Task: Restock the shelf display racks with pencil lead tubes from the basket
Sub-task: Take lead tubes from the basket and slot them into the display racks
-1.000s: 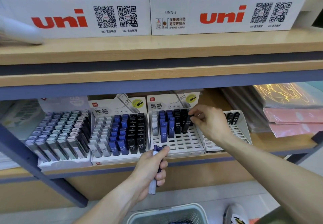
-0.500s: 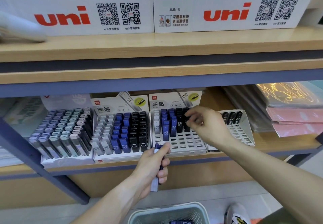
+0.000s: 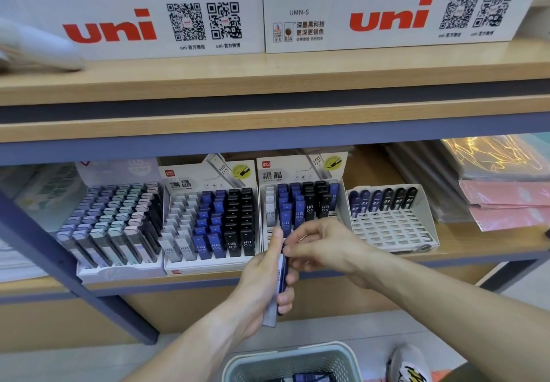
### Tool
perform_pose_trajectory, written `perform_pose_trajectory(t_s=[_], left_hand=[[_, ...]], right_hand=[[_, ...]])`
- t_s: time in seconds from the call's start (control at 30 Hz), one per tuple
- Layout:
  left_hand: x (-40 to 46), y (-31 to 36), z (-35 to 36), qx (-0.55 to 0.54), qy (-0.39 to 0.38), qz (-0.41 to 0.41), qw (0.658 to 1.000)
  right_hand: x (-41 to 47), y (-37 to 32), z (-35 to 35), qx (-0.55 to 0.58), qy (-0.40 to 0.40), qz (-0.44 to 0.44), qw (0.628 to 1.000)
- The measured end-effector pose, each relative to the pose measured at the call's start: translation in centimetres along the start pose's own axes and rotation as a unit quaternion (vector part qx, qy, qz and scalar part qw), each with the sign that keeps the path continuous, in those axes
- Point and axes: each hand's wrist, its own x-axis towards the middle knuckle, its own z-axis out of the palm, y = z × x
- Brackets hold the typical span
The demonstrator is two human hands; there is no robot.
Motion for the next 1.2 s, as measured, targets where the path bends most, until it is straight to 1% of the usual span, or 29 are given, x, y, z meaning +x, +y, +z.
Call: perform_pose_trajectory(t_s=[0.07, 0.13, 0.27, 0.4, 0.53, 0.63, 0.77, 0.87, 0.93, 1.03, 1.1, 1.2], left_hand=[[0.0, 0.0, -0.1, 0.007, -0.002, 0.002, 1.000], [0.0, 0.1, -0.2, 0.005, -0.003, 0.004, 1.000], [-0.1, 0.2, -0.4, 0.013, 0.005, 0.009, 1.000], [-0.1, 0.0, -0.9, 0.009, 0.009, -0.007, 1.000], [0.3, 0.0, -1.5, -0.051, -0.009, -0.056, 0.997], [0.5, 0.2, -1.8, -0.078, -0.018, -0.059, 0.995], [0.5, 0.2, -1.6, -0.034, -0.008, -0.019, 0.999], [0.6, 0.3, -1.4, -0.071, -0.014, 0.012, 0.997], [0.7, 0.5, -1.1, -0.110, -0.011, 0.029, 0.993], [0.9, 0.7, -0.9, -0.146, 0.009, 0.059, 0.987], [1.1, 0.6, -0.8, -0.130, 0.028, 0.080, 0.988], [1.3, -0.1, -0.7, -0.093, 0.044, 0.115, 0.988]], right_hand=[[0.1, 0.0, 0.2, 0.000, 0.022, 0.010, 1.000], [0.3, -0.2, 0.4, 0.017, 0.063, 0.000, 0.998], [1.1, -0.9, -0.9, 0.068, 0.142, -0.075, 0.985], [1.3, -0.8, -2.9, 0.103, 0.163, -0.104, 0.976], [1.5, -0.2, -3.7, 0.092, 0.168, -0.106, 0.976], [1.7, -0.1, -3.8, 0.095, 0.174, -0.108, 0.974], [1.6, -0.4, -3.7, 0.132, 0.156, -0.102, 0.974], [1.0, -0.5, -3.5, 0.116, 0.117, -0.109, 0.980], [0.5, -0.5, -3.5, 0.070, 0.086, -0.134, 0.985], [-0.2, -0.2, -3.4, -0.052, 0.045, -0.189, 0.980], [-0.4, 0.1, -3.7, -0.100, 0.030, -0.206, 0.973], [-0.6, 0.5, -4.3, -0.119, 0.002, -0.212, 0.970]])
